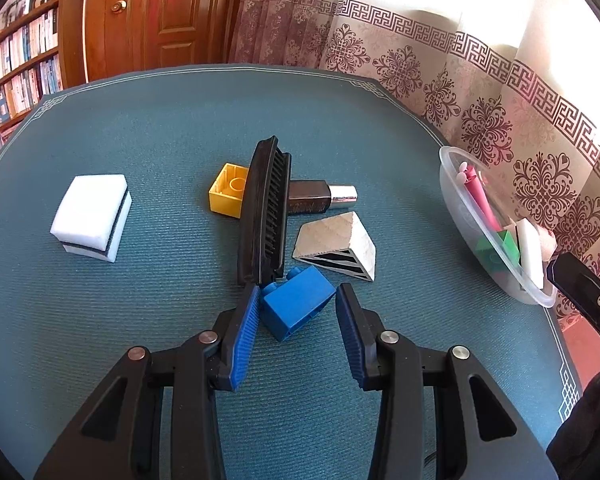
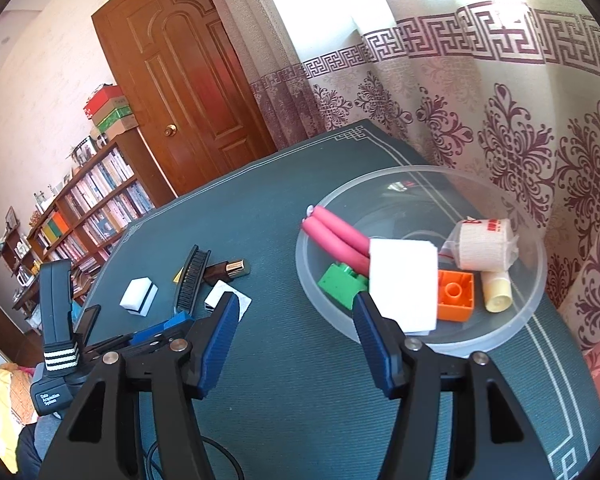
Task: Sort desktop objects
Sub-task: 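Move the left gripper to the blue brick and close on it, then hold the blue brick in the left gripper while the right gripper grasps the beige paper square, then carry the beige paper square over the clear bowl with the right gripper, then open the right gripper to drop the paper square into the bowl, then carry the blue brick over the bowl and open the left gripper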
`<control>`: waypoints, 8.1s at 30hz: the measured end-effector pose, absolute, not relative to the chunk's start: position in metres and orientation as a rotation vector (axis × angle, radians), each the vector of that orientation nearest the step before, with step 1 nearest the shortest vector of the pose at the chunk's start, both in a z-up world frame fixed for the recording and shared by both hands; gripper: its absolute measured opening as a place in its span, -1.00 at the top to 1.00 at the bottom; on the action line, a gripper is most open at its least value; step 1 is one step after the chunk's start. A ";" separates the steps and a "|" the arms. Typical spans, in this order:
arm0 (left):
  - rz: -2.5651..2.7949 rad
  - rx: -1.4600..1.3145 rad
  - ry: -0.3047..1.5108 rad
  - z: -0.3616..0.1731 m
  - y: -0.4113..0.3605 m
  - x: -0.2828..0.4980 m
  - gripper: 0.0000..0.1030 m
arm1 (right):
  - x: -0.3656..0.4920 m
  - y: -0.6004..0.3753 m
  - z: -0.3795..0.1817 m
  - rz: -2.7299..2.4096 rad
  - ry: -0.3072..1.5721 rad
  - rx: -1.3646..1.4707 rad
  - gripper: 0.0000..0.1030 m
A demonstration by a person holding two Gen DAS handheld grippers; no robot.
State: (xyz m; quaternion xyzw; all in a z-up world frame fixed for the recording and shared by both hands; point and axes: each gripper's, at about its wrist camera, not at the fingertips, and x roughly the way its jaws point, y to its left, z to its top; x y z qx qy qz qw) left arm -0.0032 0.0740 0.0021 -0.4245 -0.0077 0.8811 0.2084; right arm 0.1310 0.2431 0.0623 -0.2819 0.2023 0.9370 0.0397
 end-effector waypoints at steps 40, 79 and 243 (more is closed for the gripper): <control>2.568 -1.145 -0.128 -0.001 0.028 -0.009 0.22 | 0.020 0.170 0.020 2.964 0.283 -1.205 -0.24; 2.555 -1.129 -0.125 -0.002 0.025 -0.008 0.22 | 0.044 0.170 0.021 2.960 0.330 -1.222 0.05; 2.259 -0.909 0.143 0.070 0.239 0.017 0.24 | 0.156 0.348 0.057 2.676 0.562 -0.720 -0.23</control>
